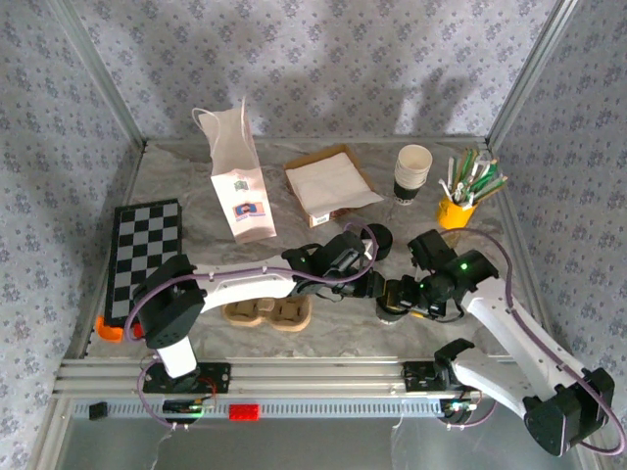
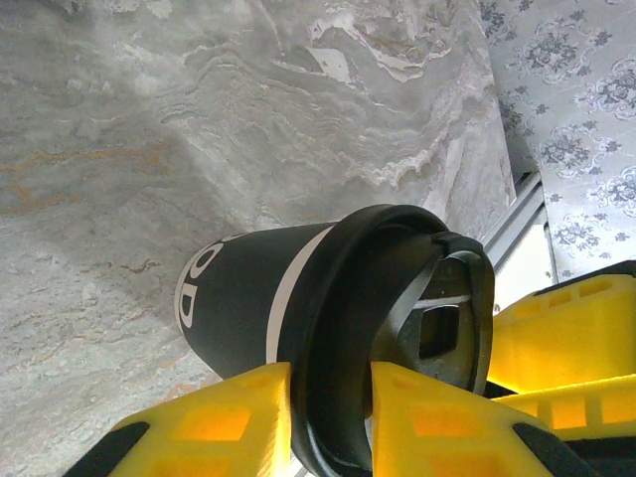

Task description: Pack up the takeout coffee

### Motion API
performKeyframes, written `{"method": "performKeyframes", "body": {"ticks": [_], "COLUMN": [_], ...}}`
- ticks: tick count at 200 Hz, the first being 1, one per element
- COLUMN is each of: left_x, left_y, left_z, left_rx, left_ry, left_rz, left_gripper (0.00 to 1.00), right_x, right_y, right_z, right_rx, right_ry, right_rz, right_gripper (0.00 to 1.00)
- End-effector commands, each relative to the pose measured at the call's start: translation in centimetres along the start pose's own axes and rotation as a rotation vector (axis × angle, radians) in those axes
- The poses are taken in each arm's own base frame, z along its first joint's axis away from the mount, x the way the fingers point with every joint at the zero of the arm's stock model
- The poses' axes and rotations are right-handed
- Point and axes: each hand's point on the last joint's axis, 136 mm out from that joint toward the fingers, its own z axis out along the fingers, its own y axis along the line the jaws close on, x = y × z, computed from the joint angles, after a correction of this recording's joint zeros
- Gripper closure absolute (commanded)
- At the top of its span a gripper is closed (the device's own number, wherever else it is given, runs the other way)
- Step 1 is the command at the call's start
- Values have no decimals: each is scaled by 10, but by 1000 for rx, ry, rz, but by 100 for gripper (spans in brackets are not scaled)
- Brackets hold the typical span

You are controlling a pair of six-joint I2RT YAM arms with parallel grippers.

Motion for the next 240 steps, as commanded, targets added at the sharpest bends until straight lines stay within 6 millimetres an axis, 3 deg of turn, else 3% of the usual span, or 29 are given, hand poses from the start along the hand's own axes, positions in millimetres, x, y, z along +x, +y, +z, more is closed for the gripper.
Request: {"method": "performKeyframes", "body": {"ticks": [1, 65, 128, 169, 240], "left_x": [33, 20, 12, 12, 17], "left_y": [55, 35, 26, 24, 27], "left_z": [12, 9, 5, 7, 9], "left_rx": [-178, -147, -144, -147, -182], "left_ry": [107, 85, 69, 74, 98], "left_rz": [-54, 15, 47, 60, 75], "left_gripper": [76, 75, 75, 74, 74], "right_x": [1, -36, -62, -59, -37], "right_y": [3, 8, 7, -2, -23], "right_z": [-7, -39, -21, -8, 17], "right_rx": [3, -102, -103, -84, -50], "right_ry": [14, -92, -76, -38, 8], "right_rz": [-21, 33, 33, 40, 116], "right_gripper": [47, 43, 49, 55, 59]}}
